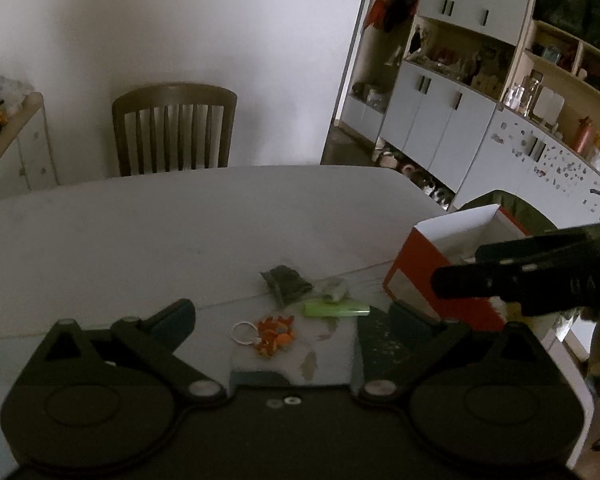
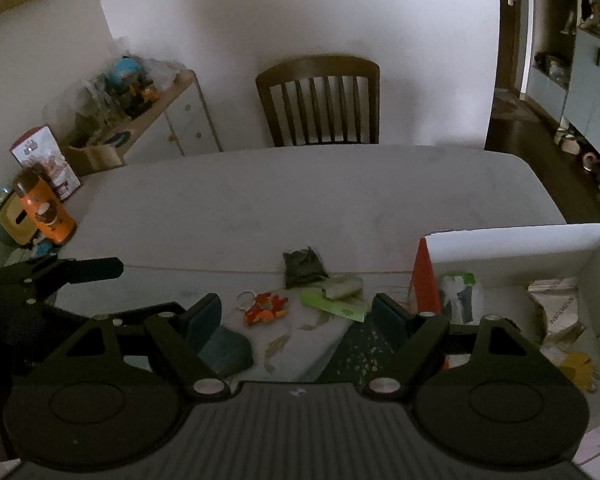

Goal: Organize objects
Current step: 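Reach the left gripper toward the orange toy with keyring while the right reaches the dark pouch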

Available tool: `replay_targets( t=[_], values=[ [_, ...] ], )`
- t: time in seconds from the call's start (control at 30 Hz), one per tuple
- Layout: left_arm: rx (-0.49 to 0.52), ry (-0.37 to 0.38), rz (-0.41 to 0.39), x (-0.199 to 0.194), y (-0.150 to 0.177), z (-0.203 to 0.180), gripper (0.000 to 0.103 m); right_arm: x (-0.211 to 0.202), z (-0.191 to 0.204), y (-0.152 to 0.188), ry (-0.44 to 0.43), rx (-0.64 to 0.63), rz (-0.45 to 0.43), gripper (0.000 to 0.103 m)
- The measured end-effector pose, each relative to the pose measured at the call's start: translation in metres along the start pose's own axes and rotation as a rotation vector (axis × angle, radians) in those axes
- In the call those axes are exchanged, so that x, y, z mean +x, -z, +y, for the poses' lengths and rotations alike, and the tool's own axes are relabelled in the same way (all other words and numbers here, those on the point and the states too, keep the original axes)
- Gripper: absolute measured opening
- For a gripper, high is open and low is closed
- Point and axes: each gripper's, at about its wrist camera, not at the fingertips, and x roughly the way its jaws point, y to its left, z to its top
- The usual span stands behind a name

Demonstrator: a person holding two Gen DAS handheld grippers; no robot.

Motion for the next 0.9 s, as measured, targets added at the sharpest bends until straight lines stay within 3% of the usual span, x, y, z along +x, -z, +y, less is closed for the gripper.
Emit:
replay_targets(
  t=[0.2, 0.83, 0.9],
  values=[
    [0.011, -0.013, -0.021, 0.017, 0.010, 0.012, 0.102, 0.023, 0.004, -0.007, 0.016, -0.017, 0.032, 0.082],
    [0.044, -0.001, 0.058, 0.090, 0.032, 0.012, 0.102, 0.119, -0.003, -0.027, 0.063, -0.069, 0.158, 0.082],
    [0.059, -0.009, 0.065, 0.097, 0.034, 0.010, 0.098, 0.130, -0.004, -0.028, 0.070, -0.067, 0.177, 0.082]
  ],
)
